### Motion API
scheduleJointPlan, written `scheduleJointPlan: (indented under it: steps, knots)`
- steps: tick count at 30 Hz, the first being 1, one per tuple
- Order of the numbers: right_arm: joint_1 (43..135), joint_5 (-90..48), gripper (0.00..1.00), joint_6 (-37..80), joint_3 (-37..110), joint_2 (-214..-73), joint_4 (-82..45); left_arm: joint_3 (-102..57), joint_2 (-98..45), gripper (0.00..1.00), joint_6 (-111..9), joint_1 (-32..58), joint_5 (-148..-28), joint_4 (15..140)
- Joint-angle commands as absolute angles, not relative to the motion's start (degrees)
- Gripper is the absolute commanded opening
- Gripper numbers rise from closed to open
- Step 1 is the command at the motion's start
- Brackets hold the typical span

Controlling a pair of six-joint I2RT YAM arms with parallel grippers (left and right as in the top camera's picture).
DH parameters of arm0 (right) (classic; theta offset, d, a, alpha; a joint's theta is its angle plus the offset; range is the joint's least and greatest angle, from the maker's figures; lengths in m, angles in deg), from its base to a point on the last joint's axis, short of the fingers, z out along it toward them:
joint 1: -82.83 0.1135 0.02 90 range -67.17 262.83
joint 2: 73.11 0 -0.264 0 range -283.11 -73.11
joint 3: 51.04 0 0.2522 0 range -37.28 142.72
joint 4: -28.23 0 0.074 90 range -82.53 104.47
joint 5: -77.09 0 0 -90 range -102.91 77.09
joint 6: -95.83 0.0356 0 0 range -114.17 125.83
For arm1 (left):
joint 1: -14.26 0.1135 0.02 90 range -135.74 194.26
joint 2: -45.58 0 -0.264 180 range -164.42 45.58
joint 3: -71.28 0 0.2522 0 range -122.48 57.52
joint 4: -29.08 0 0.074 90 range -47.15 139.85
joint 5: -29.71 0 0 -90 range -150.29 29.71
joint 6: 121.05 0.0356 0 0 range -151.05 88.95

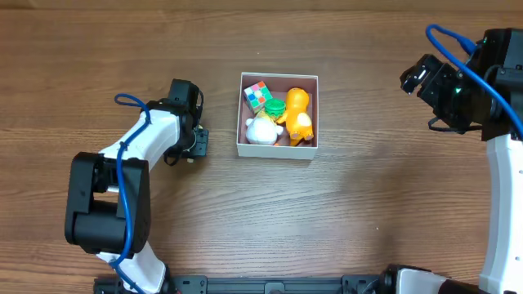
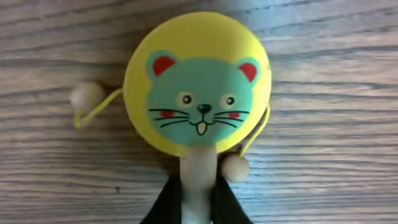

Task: Pack container
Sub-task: 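Move the left gripper to the yellow cat rattle and grasp it, then lower the cat rattle into the box with the left gripper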

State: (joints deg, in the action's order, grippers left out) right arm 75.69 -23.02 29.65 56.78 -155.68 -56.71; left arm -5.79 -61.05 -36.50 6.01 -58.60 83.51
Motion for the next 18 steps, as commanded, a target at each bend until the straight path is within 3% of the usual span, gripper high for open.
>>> scheduleJointPlan:
  steps: [1, 7, 12, 18]
  knots:
    - [75.4, -22.9, 1.0, 29.9, 57.2, -155.9, -56.4, -4.3, -61.9, 0.04, -35.7, 6.0, -58.6, 84.0]
    - [75.4, -22.9, 1.0, 29.9, 57.2, -155.9, -56.4, -17.1, -59.3, 0.04, -35.7, 5.7, -58.7, 98.9]
    - [75.4, -22.9, 1.0, 29.9, 57.2, -155.9, -56.4, -39.0, -55.8, 0.05, -35.8, 2.2, -65.5, 114.9]
    - [75.4, -22.9, 1.0, 29.9, 57.2, -155.9, -56.4, -42.1, -55.4, 0.11, -44.0, -6.6, -66.9, 111.7]
